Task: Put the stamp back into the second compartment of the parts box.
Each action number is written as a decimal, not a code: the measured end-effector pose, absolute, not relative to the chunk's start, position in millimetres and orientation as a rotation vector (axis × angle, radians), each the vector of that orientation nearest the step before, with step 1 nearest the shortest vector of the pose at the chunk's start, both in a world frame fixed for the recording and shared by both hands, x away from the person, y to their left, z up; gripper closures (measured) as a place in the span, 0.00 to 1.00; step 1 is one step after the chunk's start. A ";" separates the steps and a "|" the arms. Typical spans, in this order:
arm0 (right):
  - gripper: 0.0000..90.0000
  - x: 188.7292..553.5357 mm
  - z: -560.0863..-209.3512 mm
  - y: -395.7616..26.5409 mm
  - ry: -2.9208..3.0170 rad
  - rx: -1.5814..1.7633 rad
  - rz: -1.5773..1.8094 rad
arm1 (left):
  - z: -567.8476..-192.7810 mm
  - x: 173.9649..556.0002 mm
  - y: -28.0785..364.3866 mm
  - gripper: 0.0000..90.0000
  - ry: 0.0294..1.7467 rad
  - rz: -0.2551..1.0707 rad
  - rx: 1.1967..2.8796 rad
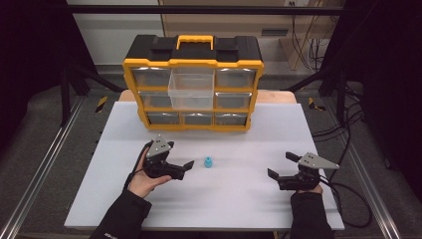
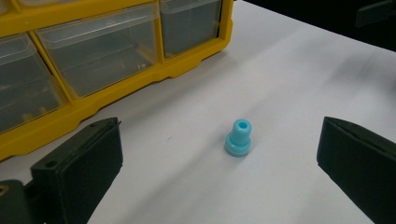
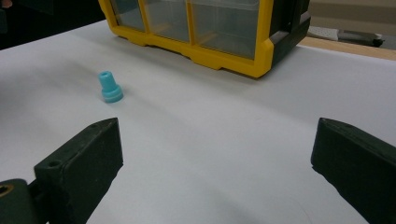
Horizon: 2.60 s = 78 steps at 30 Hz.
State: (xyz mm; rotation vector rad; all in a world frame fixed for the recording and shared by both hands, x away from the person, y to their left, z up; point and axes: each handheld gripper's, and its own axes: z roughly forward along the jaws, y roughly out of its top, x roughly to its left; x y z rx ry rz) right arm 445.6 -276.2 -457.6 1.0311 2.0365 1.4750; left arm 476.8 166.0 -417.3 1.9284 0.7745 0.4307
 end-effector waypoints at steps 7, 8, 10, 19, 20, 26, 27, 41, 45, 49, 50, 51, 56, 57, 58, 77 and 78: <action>0.03 445.6 -457.8 -276.1 2.038 1.031 1.476 | -416.4 481.0 158.1 0.00 0.776 0.425 1.932; 0.03 445.6 -457.8 -276.1 2.038 1.031 1.476 | -416.4 481.0 158.1 0.00 0.776 0.425 1.932; 0.03 445.8 -457.9 -276.0 2.038 1.030 1.474 | -416.2 483.0 154.8 0.00 0.777 0.424 1.942; 0.03 445.7 -457.8 -276.1 2.038 1.031 1.475 | -414.5 488.5 143.4 0.00 0.776 0.416 1.949; 0.03 445.8 -457.9 -276.0 2.038 1.030 1.474 | -414.4 489.0 142.5 0.00 0.775 0.415 1.950; 0.03 445.9 -458.1 -276.0 2.041 1.032 1.473 | -416.0 492.7 134.3 0.00 0.781 0.415 1.967; 0.03 445.8 -458.1 -275.8 2.042 1.033 1.472 | -416.5 493.4 132.6 0.00 0.782 0.412 1.970; 0.03 445.9 -458.1 -275.9 2.043 1.033 1.472 | -425.9 503.1 114.5 0.00 0.804 0.386 2.027; 0.03 446.0 -458.2 -275.8 2.043 1.032 1.472 | -428.0 505.7 110.1 0.00 0.809 0.378 2.039; 0.03 446.0 -458.2 -275.9 2.043 1.032 1.472 | -430.9 508.1 106.6 0.00 0.812 0.372 2.056; 0.03 446.0 -458.2 -275.9 2.043 1.033 1.471 | -431.5 508.7 105.9 0.00 0.815 0.369 2.059; 0.03 446.1 -458.2 -275.9 2.043 1.032 1.471 | -432.1 509.3 105.2 0.00 0.820 0.369 2.060; 0.03 446.0 -458.2 -275.8 2.043 1.033 1.472 | -434.8 511.9 101.6 0.00 0.833 0.370 2.080; 0.03 446.1 -458.3 -275.8 2.044 1.032 1.472 | -435.6 512.3 100.9 0.00 0.836 0.370 2.086; 0.03 446.1 -458.3 -275.8 2.044 1.032 1.472 | -436.3 512.7 100.1 0.00 0.842 0.372 2.091; 0.03 446.0 -458.2 -275.9 2.044 1.031 1.472 | -446.6 516.6 91.6 0.12 0.888 0.376 2.157; 0.03 446.0 -458.2 -275.9 2.044 1.031 1.472 | -447.0 516.5 91.1 0.14 0.897 0.366 2.154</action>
